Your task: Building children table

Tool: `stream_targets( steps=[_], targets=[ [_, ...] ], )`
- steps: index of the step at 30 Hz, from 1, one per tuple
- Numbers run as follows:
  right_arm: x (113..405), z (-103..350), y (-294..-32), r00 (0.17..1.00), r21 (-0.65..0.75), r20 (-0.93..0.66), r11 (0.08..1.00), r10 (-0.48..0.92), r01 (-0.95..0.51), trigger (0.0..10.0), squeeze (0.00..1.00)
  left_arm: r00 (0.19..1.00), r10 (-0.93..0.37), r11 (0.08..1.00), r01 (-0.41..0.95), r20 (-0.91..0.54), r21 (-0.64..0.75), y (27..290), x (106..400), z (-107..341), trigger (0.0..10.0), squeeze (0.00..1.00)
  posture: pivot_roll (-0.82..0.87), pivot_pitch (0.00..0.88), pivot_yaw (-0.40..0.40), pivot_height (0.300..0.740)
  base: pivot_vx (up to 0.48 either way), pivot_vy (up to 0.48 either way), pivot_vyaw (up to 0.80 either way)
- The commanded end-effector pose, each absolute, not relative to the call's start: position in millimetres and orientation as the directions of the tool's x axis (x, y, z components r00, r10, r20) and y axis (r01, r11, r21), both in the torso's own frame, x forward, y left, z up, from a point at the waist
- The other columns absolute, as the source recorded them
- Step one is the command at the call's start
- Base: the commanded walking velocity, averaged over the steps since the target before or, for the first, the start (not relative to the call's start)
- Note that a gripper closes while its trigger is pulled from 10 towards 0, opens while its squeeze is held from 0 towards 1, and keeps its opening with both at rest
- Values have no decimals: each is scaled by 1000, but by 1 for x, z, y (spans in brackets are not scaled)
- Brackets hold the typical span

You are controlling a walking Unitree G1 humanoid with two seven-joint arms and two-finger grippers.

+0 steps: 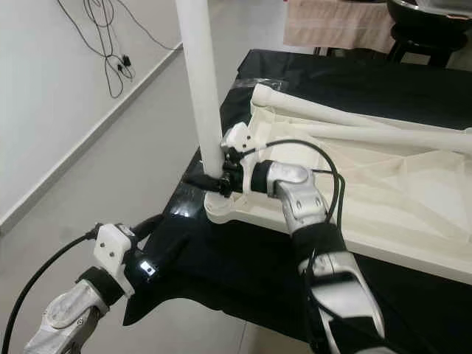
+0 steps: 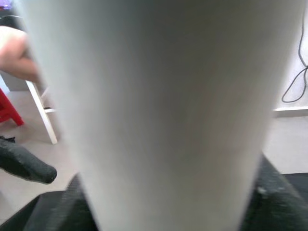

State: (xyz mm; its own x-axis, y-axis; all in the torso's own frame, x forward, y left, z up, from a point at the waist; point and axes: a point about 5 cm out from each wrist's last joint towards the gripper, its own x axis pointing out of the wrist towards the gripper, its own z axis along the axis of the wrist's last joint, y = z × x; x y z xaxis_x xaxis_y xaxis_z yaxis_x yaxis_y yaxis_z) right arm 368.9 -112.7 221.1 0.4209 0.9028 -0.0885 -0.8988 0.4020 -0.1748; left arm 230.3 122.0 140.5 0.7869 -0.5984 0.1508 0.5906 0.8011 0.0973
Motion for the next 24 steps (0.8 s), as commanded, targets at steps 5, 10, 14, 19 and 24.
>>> stream_targets(
  steps=[5, 10, 14, 19, 24],
  targets=[
    [370, 212, -116, 365, -162, -124, 344, 923, -925, 0, 0, 789, -600, 800, 592, 134, 95, 122, 226, 139, 10000, 0, 51, 199, 23, 740, 0, 0, 0],
    [370, 197, -131, 486, -188, -167, 456, 858, -870, 0, 0, 788, -601, 800, 593, 135, 92, 122, 226, 140, 10000, 0, 46, 207, 15, 740, 0, 0, 0],
    [359, 157, -138, 911, -139, -184, 908, 369, -396, 0, 0, 790, -598, 801, 591, 135, 95, 123, 227, 140, 10000, 0, 42, 211, 1, 740, 0, 0, 0],
    [305, 137, -111, 907, -23, -177, 920, 382, -392, 0, 0, 792, -596, 803, 587, 133, 97, 126, 232, 140, 10000, 0, -1, 185, 42, 740, 0, 0, 0],
    [308, 135, -109, 913, -70, -165, 919, 374, -389, 0, 0, 789, -600, 800, 593, 129, 94, 126, 235, 138, 10000, 0, 4, 179, 41, 740, 0, 0, 0]
  ],
)
